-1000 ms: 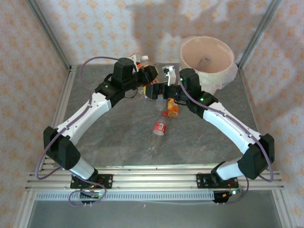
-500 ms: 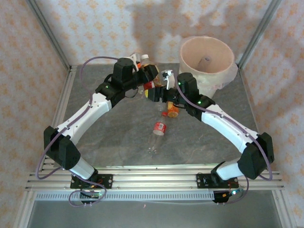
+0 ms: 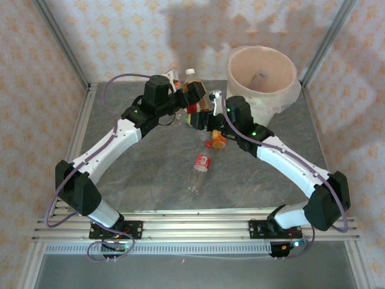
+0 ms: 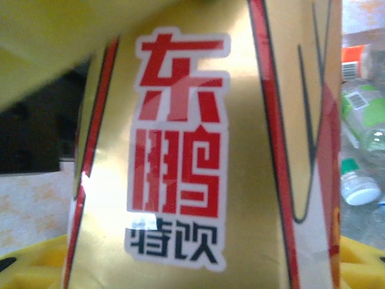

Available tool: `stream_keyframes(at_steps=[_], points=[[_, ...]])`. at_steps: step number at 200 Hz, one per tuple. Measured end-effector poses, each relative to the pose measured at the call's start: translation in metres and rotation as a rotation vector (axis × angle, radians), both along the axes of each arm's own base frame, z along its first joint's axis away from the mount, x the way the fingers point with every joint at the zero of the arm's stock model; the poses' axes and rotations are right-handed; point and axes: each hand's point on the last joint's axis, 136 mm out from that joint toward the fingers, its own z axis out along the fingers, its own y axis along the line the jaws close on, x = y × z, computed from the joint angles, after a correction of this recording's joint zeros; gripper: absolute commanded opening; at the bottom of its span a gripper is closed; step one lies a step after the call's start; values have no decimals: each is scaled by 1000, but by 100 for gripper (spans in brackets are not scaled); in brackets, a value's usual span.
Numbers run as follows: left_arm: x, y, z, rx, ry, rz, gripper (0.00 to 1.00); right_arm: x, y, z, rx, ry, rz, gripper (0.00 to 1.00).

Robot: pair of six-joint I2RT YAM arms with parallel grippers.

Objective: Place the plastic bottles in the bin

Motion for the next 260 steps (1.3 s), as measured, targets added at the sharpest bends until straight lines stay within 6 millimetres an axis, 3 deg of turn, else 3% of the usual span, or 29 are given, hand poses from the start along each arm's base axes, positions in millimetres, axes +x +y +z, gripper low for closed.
stream_keyframes(at_steps=[66, 109, 146, 192, 233, 260], points=[[-25, 18, 35, -47, -83, 25, 100, 12, -22, -4, -118, -15, -86, 44], [-34, 58, 39, -12, -119, 199, 100, 31, -50, 5, -158, -31, -177, 44], [-36, 100, 18, 81, -67, 403, 100, 45, -76, 25, -193, -68, -249, 44], [-40, 125, -30, 195, 51, 524, 100, 58, -113, 82, -215, -170, -332, 44], [-39, 130, -48, 237, 99, 556, 100, 77, -180, 122, -246, -201, -515, 44], [-40, 133, -52, 246, 112, 566, 100, 99, -226, 122, -280, -152, -628, 45]])
